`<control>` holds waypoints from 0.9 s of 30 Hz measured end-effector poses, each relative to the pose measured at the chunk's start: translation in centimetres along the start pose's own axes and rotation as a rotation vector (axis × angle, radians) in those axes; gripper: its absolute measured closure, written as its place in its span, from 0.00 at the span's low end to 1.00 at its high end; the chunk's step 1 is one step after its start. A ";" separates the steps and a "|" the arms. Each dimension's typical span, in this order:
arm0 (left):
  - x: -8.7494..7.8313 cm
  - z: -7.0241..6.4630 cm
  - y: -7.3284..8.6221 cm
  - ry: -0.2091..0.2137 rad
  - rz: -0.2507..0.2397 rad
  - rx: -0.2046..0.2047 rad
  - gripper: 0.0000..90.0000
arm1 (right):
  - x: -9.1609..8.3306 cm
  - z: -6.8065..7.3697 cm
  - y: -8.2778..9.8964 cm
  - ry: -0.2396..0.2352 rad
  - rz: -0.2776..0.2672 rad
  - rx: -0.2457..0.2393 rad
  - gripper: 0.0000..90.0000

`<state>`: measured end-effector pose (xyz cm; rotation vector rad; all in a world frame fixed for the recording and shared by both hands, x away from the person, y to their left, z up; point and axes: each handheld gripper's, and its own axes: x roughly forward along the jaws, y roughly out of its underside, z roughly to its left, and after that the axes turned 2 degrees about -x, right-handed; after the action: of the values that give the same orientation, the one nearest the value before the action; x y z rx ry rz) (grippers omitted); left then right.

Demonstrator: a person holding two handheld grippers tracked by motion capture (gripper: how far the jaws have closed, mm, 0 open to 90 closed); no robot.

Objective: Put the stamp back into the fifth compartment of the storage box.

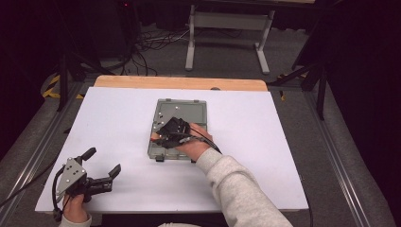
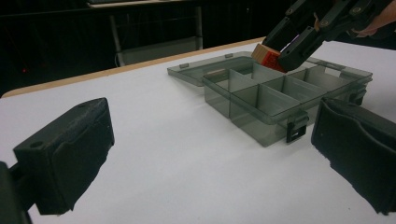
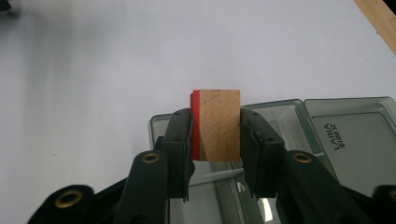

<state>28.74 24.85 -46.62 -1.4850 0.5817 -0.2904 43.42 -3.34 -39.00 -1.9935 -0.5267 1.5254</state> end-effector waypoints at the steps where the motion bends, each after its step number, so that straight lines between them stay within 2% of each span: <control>1: 0.0 0.0 0.0 0.001 0.002 0.002 0.00 | 0.1 -0.1 0.0 0.000 0.002 0.002 0.73; 9: 0.0 0.0 0.0 0.002 0.002 0.002 0.00 | 0.9 -0.5 0.2 -0.003 0.007 0.008 0.73; 27: -0.1 0.1 0.0 0.003 0.005 0.003 0.00 | 2.8 -0.9 0.9 -0.022 0.058 0.005 0.73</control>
<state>28.74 24.94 -46.59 -1.4803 0.5869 -0.2892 45.06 -2.45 -41.46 -2.0062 -0.4771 1.5838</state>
